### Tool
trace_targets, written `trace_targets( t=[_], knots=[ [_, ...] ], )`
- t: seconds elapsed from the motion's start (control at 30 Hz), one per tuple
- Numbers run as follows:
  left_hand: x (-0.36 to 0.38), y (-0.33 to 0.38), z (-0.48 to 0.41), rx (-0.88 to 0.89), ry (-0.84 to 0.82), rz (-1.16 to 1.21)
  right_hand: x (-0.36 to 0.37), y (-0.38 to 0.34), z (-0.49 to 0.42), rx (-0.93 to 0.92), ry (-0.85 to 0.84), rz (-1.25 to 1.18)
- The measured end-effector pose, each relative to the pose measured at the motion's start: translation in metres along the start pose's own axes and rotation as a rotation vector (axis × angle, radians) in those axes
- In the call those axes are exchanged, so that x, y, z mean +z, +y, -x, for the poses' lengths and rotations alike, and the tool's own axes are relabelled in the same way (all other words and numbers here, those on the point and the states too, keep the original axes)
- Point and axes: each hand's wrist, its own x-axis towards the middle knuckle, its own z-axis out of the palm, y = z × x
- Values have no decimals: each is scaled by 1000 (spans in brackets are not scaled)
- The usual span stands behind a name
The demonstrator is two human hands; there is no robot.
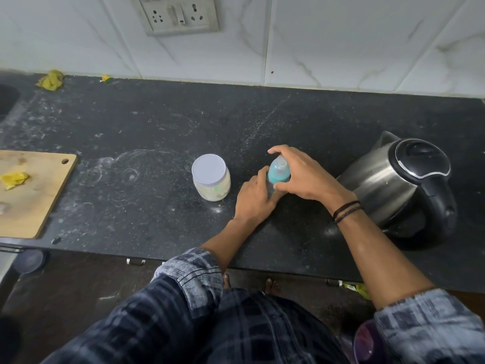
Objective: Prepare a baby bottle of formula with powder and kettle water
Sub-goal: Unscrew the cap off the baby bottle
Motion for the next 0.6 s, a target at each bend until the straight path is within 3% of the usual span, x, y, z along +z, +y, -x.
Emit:
trace_targets(
  t=[0.17, 0.6],
  knots=[
    [-2, 2, 0, 0, 3, -2, 6, 0, 1, -4, 83, 36],
    [1, 1, 2, -8, 11, -4, 9, 0, 4, -7, 85, 3]
  ],
)
